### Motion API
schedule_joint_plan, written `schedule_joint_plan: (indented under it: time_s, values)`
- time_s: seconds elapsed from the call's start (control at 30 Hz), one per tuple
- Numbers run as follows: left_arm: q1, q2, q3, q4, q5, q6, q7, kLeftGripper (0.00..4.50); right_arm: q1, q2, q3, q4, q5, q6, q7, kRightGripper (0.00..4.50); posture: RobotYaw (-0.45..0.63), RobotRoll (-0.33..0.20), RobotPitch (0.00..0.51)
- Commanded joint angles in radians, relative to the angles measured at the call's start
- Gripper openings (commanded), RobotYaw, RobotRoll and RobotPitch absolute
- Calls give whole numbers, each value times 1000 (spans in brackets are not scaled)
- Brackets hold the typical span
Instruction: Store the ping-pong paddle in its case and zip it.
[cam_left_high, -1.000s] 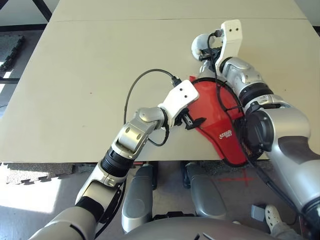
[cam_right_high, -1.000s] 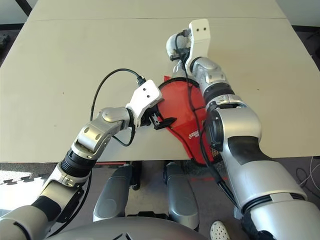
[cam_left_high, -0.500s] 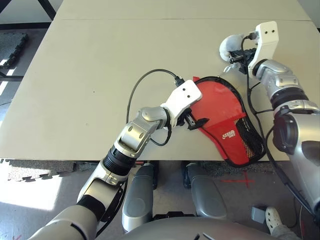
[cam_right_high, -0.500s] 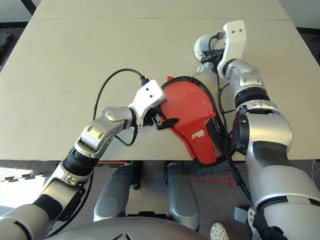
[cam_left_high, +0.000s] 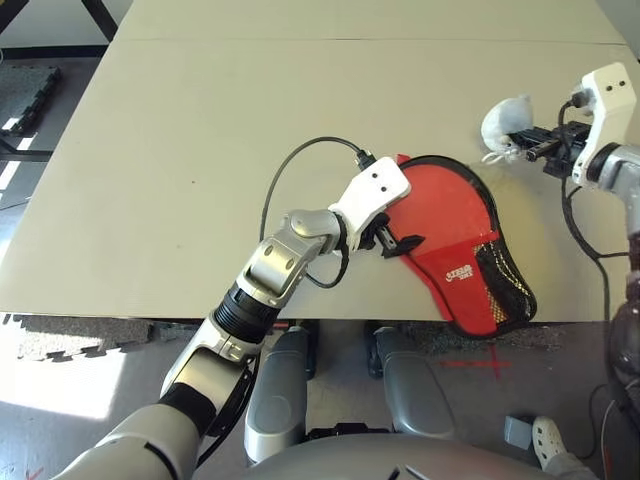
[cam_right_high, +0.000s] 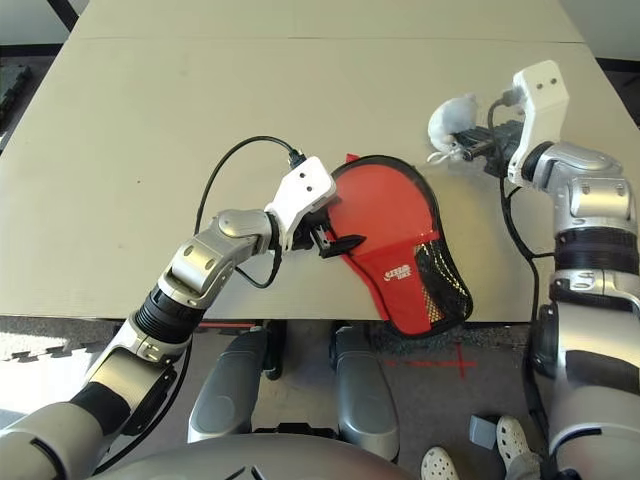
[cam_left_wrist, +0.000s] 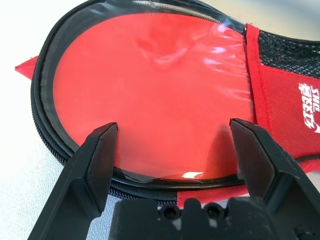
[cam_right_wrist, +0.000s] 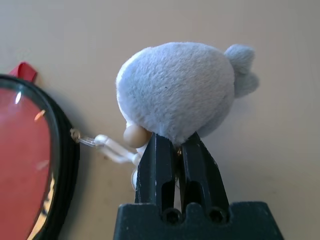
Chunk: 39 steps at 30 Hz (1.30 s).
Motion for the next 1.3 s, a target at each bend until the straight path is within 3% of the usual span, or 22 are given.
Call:
schedule_joint_plan:
  time_s: [0.03, 0.73, 1.3]
  values:
    - [27, -2, -46, 106, 8, 35, -15, 4500, 47, -66, -29, -74, 24, 56, 30, 27, -87, 0, 270]
    - [-5, -28, -38, 190, 29, 2, 4, 4500, 384, -369, 7, -293, 227, 199, 494, 27, -100, 0, 267]
    - [-16, -40, -27, 226, 37, -25, 16, 4500, 655, -474, 10, -469, 320, 218, 685, 27, -103, 0, 257]
